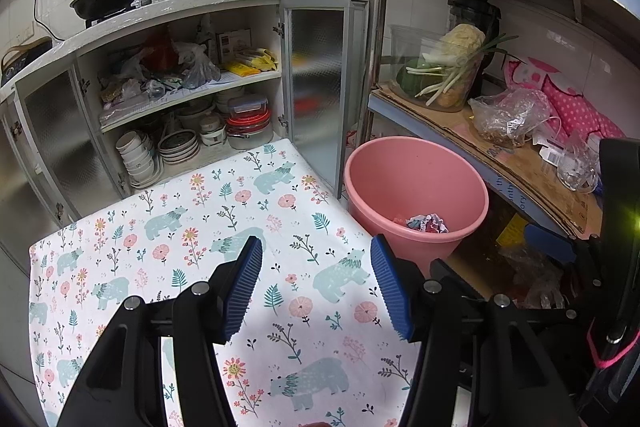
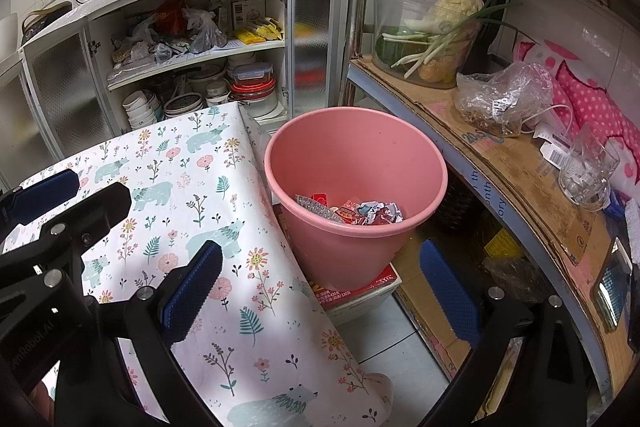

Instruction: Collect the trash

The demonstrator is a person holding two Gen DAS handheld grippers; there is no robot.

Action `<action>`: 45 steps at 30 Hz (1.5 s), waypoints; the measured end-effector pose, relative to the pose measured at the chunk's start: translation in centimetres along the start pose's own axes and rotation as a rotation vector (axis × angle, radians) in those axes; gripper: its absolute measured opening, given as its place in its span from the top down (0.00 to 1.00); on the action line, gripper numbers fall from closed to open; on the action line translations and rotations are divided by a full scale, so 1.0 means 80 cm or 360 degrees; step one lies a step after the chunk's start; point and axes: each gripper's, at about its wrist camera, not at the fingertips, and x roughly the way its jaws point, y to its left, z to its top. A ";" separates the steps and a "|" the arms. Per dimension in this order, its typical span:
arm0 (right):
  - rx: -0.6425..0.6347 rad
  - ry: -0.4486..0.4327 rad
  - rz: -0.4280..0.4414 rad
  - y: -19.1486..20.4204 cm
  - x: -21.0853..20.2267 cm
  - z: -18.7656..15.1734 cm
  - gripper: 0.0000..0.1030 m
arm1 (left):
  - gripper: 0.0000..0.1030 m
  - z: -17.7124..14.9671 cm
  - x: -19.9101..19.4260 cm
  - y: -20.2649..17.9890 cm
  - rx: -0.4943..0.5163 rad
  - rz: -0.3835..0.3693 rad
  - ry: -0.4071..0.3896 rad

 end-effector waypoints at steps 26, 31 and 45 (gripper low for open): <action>0.0063 0.0048 -0.0018 0.009 0.007 -0.012 0.03 | 0.27 -0.003 -0.025 0.015 -0.0072 0.0225 -0.0185; 0.0022 0.0021 -0.0019 0.011 0.001 -0.017 0.03 | 0.40 -0.008 -0.024 0.010 -0.0076 0.0239 -0.0120; 0.0043 0.0016 -0.0027 0.002 -0.003 -0.024 0.03 | 0.44 -0.018 -0.026 -0.001 -0.0062 0.0252 -0.0092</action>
